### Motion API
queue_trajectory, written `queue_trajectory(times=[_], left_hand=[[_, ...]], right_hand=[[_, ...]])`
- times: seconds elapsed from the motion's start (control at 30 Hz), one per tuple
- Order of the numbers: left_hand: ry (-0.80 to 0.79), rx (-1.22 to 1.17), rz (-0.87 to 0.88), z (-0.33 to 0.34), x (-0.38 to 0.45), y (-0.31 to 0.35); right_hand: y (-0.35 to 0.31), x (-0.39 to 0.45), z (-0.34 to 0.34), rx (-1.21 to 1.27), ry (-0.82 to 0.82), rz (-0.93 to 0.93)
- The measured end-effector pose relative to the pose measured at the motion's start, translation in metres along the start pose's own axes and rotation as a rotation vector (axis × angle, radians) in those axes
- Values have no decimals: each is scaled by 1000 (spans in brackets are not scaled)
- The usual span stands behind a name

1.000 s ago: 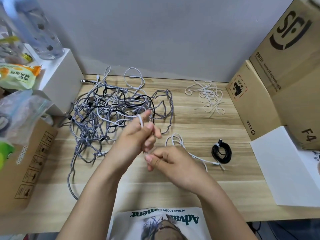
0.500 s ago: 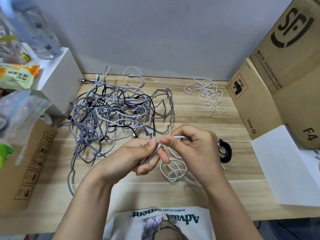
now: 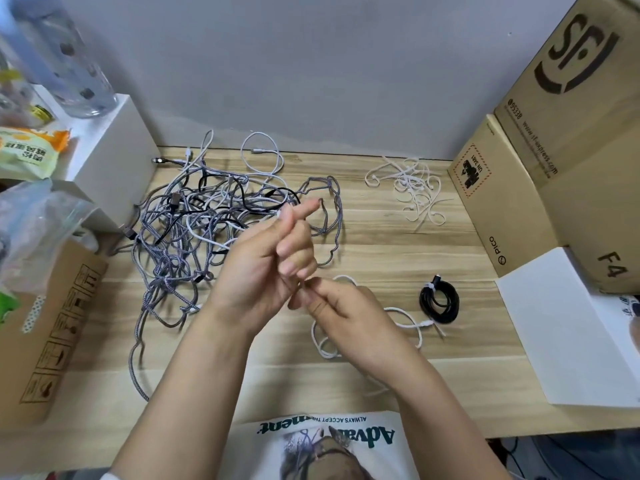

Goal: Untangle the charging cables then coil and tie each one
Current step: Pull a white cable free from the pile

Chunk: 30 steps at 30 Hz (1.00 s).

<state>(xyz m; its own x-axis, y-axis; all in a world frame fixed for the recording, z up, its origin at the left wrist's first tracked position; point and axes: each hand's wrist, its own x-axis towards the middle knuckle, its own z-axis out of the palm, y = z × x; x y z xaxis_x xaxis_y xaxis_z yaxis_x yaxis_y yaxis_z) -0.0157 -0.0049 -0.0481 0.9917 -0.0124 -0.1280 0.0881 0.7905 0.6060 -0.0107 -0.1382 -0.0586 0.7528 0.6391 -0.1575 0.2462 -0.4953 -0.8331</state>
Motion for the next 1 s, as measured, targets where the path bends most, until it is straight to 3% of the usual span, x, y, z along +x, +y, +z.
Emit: queue_trajectory(times=[0.1, 0.23, 0.33, 0.53, 0.67, 0.77, 0.83, 0.93, 1.0], left_hand=[[182, 368, 152, -5, 0, -14], [236, 668, 142, -17, -5, -22], [168, 847, 111, -21, -10, -25], [2, 864, -19, -15, -22, -27], [-247, 643, -180, -21, -29, -22], [-526, 120, -233, -20, -27, -15], [-623, -223, -202, -16, -23, -9], [-496, -438, -80, -10, -15, 4], [-241, -274, 36, -4, -11, 5]], right_hand=[[-5, -5, 2, -92, 1, -42], [-11, -9, -2, -63, 95, -106], [-13, -10, -9, -13, 174, -127], [-8, -8, -15, 168, 365, -144], [0, -4, -19, 294, 433, -137], [3, -1, -22, 328, 332, -169], [4, -1, -21, 312, 220, -135], [6, -3, -11, 269, 47, -73], [6, -5, -3, 203, -8, -49]])
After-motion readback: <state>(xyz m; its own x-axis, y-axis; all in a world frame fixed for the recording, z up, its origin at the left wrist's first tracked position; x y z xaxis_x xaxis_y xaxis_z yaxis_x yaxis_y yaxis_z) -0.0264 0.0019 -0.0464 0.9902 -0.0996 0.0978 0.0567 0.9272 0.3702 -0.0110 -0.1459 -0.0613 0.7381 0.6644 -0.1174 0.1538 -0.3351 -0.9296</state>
